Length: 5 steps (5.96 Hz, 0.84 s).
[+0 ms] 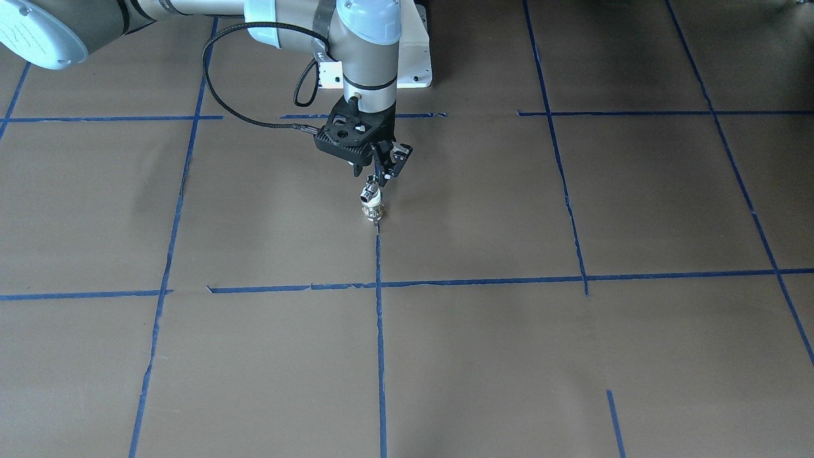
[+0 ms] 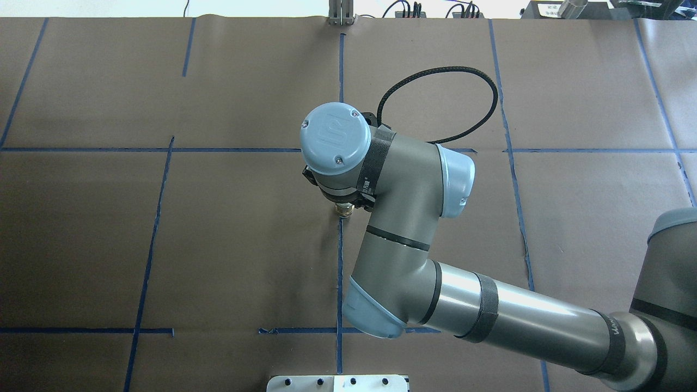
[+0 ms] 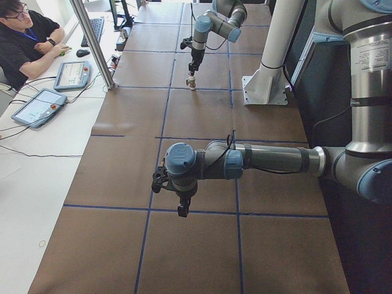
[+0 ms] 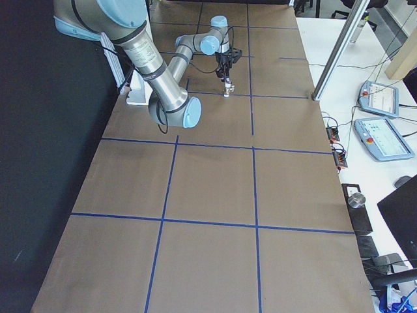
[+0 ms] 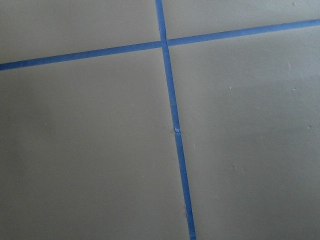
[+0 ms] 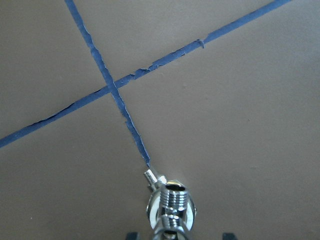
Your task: Assemble PPR valve and pipe with both arms
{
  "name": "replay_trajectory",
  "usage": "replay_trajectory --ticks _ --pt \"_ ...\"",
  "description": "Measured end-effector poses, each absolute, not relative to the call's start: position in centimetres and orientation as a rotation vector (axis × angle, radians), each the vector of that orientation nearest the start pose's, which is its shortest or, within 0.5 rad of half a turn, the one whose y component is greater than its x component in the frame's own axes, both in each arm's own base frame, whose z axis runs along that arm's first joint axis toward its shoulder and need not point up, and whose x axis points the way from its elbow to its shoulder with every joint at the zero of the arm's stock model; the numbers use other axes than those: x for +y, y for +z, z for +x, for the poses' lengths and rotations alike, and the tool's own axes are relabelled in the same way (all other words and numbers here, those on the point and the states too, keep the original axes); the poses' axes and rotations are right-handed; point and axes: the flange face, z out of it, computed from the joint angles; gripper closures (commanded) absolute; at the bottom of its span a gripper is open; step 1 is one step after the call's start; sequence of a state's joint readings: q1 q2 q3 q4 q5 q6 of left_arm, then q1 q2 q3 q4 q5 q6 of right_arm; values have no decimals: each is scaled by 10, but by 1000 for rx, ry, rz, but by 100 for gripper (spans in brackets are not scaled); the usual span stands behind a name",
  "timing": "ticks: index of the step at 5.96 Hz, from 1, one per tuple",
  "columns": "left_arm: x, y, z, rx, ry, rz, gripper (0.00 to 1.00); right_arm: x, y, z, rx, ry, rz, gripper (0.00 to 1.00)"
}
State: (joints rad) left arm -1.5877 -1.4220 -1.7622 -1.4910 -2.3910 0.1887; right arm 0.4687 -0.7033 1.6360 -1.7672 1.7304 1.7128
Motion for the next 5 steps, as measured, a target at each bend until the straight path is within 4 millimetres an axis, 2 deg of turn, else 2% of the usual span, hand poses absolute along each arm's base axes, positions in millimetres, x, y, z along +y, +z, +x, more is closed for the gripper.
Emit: replay_trajectory --ticks 1,3,4,5 --pt "-425 637 -68 819 148 51 0 -420 128 -569 -758 524 -32 0" --pt "-425 637 -68 819 148 51 0 -425 126 -566 -761 492 -21 0" --pt "-425 639 -68 819 145 46 0 -442 128 -550 -766 424 -20 0" --pt "-425 642 -68 820 143 41 0 -467 137 -525 -776 346 -43 0"
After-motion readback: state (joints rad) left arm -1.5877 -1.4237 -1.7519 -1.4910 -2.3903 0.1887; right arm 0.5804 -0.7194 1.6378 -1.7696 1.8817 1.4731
